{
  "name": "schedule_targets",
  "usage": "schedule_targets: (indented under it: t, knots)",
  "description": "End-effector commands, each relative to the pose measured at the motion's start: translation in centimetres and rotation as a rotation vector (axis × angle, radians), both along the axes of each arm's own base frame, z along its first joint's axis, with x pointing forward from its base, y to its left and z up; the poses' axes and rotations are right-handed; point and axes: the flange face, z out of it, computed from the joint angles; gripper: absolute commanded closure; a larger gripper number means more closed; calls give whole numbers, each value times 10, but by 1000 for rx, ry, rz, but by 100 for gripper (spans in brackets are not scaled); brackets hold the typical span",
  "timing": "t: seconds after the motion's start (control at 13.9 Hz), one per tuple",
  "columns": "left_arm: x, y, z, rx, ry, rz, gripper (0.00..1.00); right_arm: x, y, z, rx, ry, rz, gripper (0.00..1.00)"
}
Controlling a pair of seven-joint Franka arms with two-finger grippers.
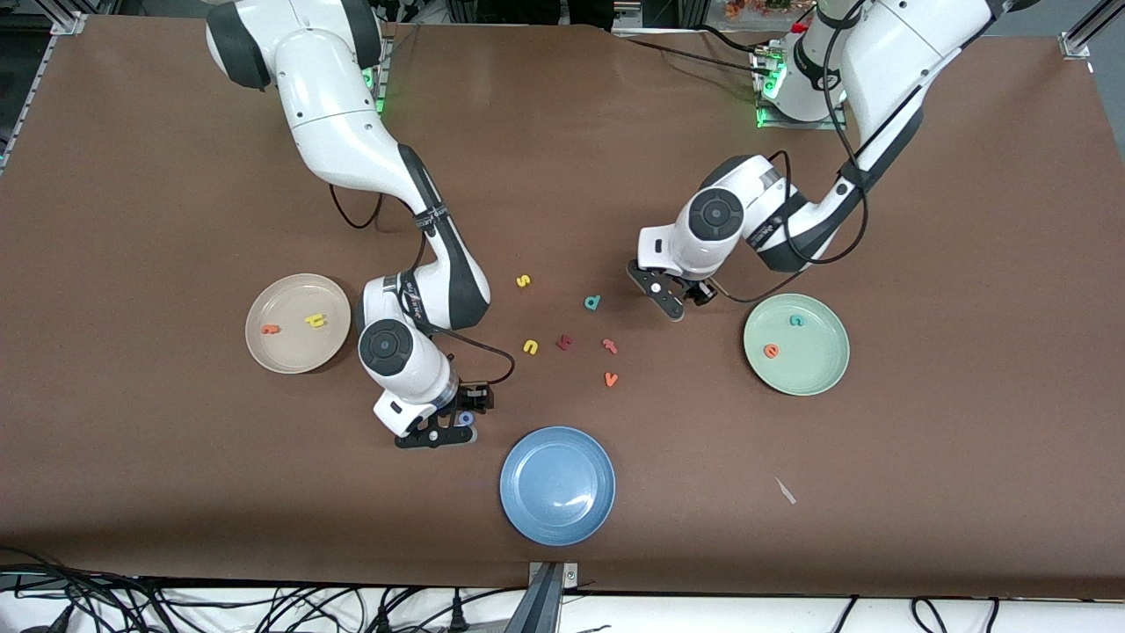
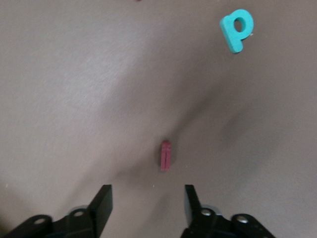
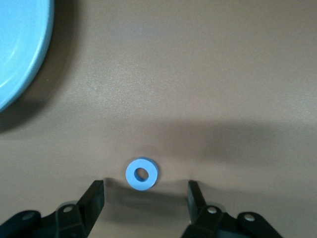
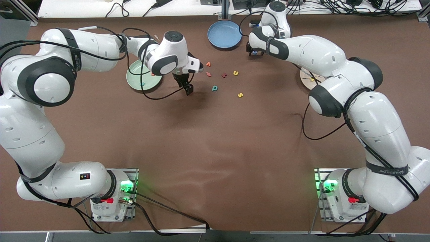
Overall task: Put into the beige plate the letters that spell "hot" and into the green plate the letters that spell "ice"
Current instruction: 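Grasp the blue ring with the right gripper while the left gripper grasps the red letter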
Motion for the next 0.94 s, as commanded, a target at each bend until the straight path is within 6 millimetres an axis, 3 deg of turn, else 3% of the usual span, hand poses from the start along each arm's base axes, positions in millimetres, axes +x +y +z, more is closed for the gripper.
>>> schedule_targets:
  t: [0.0,0.22,0.43,0.86]
  knots:
    - [-2,-6,-13,-26,-23,-51,44,5,5,-1,30,-8,16,35]
    - [-4,-10,-16,-35,-25,-45,44,8,3,0,33,-21,12,42]
    - [-5,-11,-26,-42,-45,-76,49,8,1,-2,31,-19,12,54]
    - [-5,-11,-31,-44,-35,-72,63,10,1,-6,36,-45,10,59]
